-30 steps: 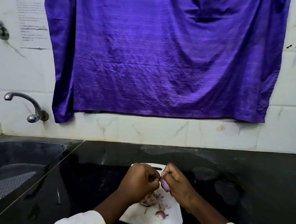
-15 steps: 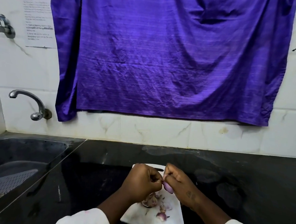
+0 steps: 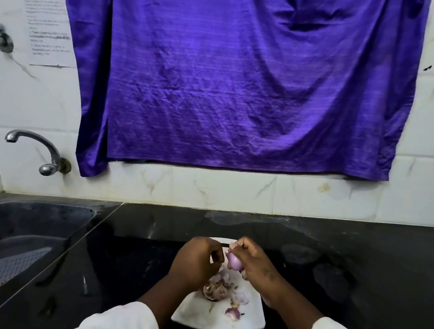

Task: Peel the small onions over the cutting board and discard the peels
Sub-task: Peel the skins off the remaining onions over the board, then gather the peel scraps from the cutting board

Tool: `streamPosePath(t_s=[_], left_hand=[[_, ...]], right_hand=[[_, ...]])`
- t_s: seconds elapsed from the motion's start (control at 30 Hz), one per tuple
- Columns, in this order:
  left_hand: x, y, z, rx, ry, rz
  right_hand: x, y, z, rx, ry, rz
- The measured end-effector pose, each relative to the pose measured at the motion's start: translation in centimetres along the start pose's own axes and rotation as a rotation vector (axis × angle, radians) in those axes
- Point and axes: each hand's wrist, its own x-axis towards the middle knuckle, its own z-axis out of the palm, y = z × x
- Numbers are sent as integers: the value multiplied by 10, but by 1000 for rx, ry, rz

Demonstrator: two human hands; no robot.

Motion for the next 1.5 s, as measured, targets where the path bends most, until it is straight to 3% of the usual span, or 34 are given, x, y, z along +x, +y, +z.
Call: streamPosePath(t_s=[0.2,0.37,0.47,0.8,0.93,1.1,1.3,1.5], left_hand=[[1,-5,6,-164,-17,-68],[-5,-1,10,-249,-45,-59],[-7,4,14,-263,22,-41],[-2,7,10,-257,182,56],[2,-2,1,-388,237,-60],[-1,-3,4,-361,17,38],[4,2,1,-334,89,103],[-2,-7,-2,-444,140,-7]], right_hand=[[1,5,-1,17,71,-36],[0,10,1,306,22,68],[0,10,4,390,3,104],[-1,0,5,322,238,69],[1,-1,0,332,313,43],[1,-5,6,275,232,30],[0,-15,15,203,138,2],[5,-14,14,160,153,29]])
